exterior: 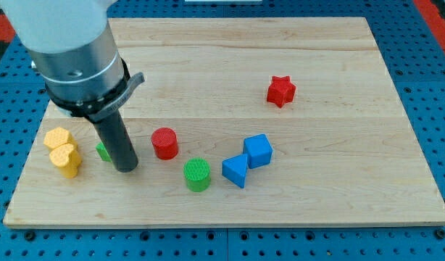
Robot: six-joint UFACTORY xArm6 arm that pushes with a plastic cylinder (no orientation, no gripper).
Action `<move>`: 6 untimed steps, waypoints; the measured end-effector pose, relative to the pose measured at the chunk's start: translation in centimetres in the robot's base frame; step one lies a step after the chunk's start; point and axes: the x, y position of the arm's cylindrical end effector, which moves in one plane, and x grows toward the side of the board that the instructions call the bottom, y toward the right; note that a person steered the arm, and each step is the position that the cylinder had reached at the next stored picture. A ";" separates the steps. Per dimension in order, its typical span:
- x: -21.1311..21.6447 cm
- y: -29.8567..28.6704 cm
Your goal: Push green star into yellow hexagon
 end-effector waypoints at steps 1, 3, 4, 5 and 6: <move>-3.8 2.2; -1.1 -3.3; -2.5 -5.6; -8.3 -2.2; -9.6 4.4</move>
